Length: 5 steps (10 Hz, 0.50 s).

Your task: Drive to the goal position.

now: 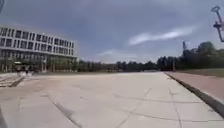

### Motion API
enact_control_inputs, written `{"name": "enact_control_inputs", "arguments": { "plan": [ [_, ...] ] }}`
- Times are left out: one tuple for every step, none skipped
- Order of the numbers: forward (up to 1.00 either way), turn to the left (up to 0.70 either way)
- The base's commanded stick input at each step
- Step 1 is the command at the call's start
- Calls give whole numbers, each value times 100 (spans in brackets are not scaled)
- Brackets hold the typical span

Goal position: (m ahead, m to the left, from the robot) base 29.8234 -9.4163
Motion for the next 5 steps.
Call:
{"name": "enact_control_inputs", "arguments": {
  "plan": [
    [100,-36],
    [100,-36],
    [100,-36],
    [100,-36],
    [100,-36]
  ]
}}
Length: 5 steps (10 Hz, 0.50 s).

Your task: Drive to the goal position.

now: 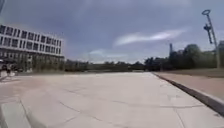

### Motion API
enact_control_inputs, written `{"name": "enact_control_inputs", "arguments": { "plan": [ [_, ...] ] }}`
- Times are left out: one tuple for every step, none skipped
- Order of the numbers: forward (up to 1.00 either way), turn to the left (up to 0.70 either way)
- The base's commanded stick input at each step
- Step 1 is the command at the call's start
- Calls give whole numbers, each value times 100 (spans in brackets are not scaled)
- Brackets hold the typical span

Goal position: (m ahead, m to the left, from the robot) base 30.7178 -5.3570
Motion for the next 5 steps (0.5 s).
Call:
{"name": "enact_control_inputs", "arguments": {
  "plan": [
    [100,-36],
    [100,-36],
    [100,-36],
    [100,-36],
    [100,-37]
  ]
}}
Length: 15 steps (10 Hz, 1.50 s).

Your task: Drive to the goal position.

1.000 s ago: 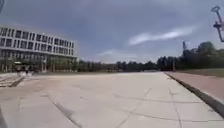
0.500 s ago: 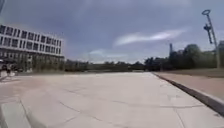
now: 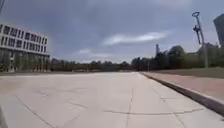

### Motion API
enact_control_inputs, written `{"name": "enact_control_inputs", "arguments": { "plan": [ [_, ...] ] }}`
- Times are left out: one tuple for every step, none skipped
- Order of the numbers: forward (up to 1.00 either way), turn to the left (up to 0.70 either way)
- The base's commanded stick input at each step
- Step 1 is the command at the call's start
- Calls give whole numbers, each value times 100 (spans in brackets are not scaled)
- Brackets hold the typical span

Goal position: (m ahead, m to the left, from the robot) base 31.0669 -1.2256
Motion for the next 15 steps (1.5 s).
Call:
{"name": "enact_control_inputs", "arguments": {
  "plan": [
    [100,-28],
    [100,0],
    [100,0],
    [100,0],
    [100,0],
    [100,0],
    [100,0],
    [100,0],
    [100,0],
    [100,0],
    [100,0],
    [100,0],
    [100,0],
    [100,0],
    [100,0]
  ]
}}
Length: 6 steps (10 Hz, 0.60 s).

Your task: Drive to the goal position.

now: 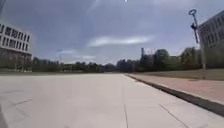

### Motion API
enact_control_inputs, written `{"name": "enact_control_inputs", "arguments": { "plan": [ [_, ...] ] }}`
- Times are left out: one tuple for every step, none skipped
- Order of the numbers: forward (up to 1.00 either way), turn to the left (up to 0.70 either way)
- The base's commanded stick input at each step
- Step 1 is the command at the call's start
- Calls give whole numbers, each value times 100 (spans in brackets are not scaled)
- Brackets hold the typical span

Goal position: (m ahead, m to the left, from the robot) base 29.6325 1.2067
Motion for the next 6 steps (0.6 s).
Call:
{"name": "enact_control_inputs", "arguments": {
  "plan": [
    [100,0],
    [100,-12],
    [100,-32],
    [100,-37],
    [100,-35],
    [100,-17]
  ]
}}
